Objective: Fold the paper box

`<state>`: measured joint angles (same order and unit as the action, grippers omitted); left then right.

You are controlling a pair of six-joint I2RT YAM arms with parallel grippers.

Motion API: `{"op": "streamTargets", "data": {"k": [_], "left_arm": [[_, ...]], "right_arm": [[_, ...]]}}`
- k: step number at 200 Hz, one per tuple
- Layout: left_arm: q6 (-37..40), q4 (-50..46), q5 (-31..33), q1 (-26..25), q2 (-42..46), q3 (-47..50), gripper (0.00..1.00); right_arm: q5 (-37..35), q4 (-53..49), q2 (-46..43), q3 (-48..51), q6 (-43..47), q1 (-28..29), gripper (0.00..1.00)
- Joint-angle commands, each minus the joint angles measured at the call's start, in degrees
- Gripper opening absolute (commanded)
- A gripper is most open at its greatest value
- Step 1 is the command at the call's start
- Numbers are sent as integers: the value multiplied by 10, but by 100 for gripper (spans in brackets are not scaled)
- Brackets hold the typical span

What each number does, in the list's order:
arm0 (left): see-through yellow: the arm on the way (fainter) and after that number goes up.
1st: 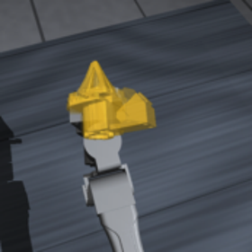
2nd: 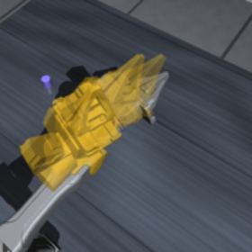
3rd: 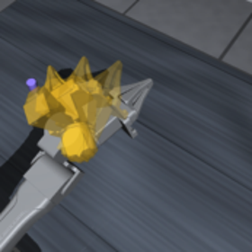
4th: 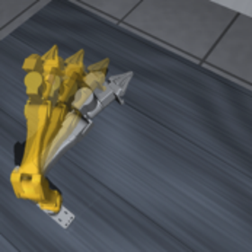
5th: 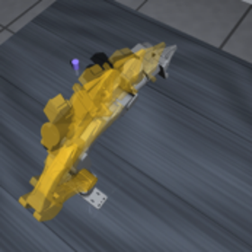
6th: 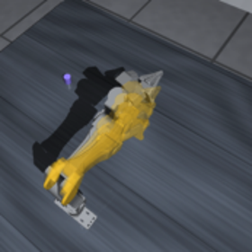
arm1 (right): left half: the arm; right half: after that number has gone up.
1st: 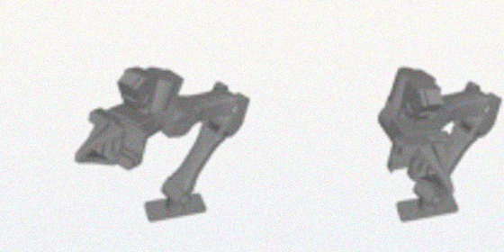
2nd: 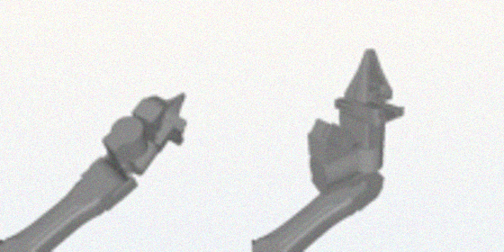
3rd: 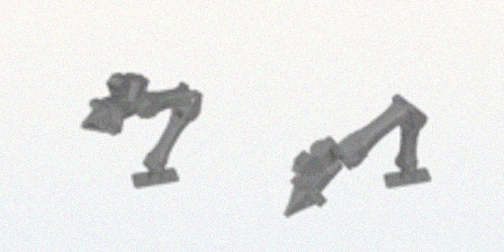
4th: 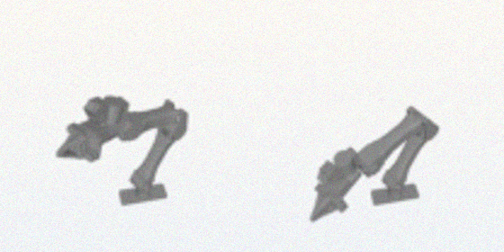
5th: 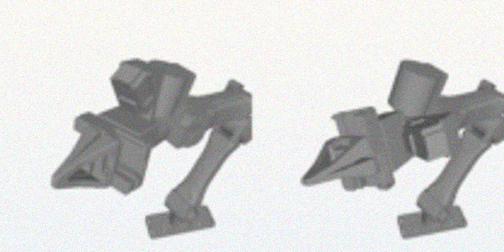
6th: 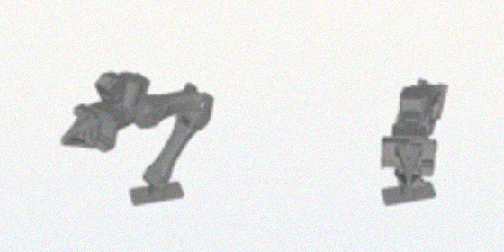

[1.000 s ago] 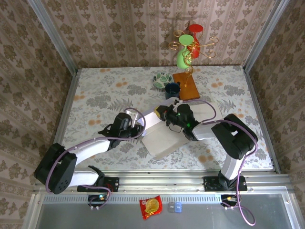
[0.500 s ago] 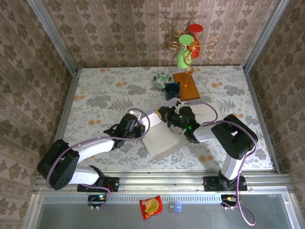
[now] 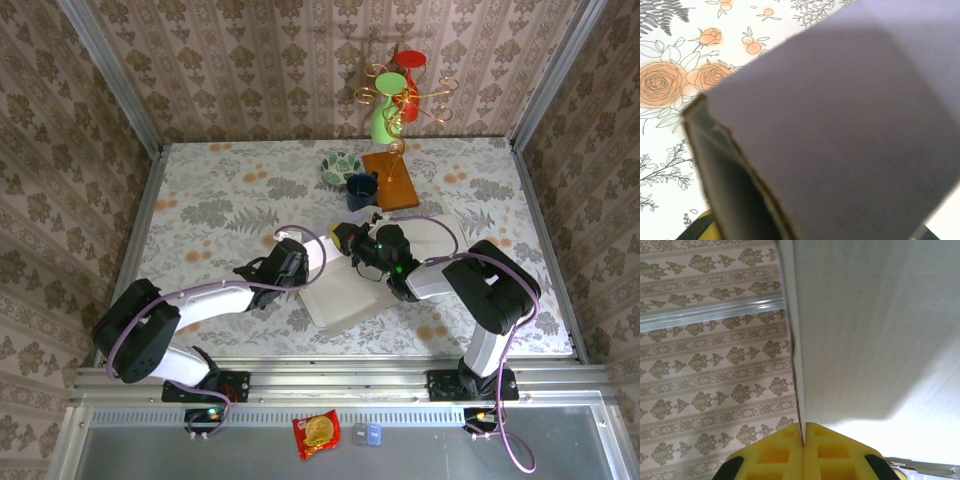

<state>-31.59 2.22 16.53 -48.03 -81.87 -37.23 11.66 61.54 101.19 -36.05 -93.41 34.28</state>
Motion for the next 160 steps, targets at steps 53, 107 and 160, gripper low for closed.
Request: {"op": "streamTargets", "data": {"k": [53,107,160], "left_arm": [[-44,-33,79,-40,-46,-52,24],[-47,-32,112,-60,-69,-58,26],[-41,-20,131,-83,-74,-51,27]], "right_arm": [[7,-8,-26,24,-9,13,0],[17,6,-42,57,3,13,0],[23,8,-55,101,18,9,0]]}}
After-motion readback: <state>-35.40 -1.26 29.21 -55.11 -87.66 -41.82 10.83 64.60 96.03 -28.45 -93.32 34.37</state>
